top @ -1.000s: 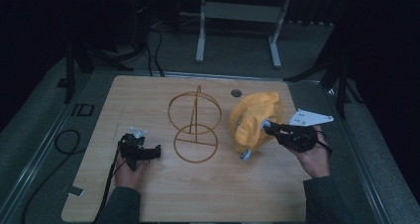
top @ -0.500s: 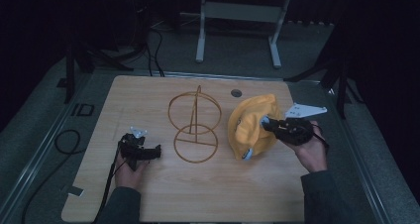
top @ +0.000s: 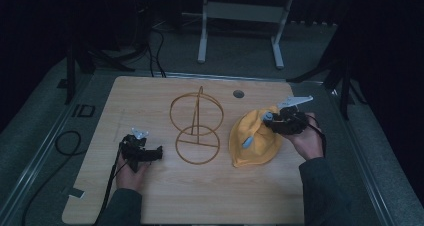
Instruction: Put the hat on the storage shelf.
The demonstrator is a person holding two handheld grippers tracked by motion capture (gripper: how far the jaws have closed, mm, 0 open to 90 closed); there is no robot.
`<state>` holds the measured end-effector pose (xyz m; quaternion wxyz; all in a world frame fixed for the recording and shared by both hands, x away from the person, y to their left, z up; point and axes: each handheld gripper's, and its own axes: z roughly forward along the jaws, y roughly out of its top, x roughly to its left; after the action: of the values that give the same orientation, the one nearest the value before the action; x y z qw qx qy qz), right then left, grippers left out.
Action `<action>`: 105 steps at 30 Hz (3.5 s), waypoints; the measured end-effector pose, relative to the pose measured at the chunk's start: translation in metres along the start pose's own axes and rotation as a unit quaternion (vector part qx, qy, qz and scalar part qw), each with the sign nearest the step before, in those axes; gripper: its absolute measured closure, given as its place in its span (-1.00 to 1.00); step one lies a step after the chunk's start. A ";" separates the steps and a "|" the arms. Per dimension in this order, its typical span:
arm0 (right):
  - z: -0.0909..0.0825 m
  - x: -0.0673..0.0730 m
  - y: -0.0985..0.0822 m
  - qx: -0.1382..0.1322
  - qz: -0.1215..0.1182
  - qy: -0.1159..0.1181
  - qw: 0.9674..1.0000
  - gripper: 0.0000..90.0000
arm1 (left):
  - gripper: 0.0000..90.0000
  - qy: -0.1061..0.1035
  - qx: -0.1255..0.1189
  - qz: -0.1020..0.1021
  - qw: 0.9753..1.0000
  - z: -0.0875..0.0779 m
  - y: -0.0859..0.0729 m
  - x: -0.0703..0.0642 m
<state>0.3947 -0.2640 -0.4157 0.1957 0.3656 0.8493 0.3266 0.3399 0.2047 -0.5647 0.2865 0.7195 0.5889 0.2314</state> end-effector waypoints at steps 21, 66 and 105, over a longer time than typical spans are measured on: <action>-0.001 0.022 0.004 -0.009 -0.037 0.052 0.998 -0.10 | -0.99 0.000 0.000 0.000 1.000 0.000 0.000 0.000; 0.033 0.040 0.021 0.092 -0.232 0.100 0.963 -0.31 | -0.99 -0.001 0.000 0.000 1.000 0.000 0.000 0.000; 0.028 0.046 0.053 0.212 -0.307 0.087 0.924 0.84 | -0.99 -0.001 0.000 0.000 1.000 0.000 0.000 0.000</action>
<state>0.4063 -0.1902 -0.4031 0.1294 0.0905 0.9831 0.0932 0.3402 0.2045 -0.5647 0.2869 0.7198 0.5886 0.2307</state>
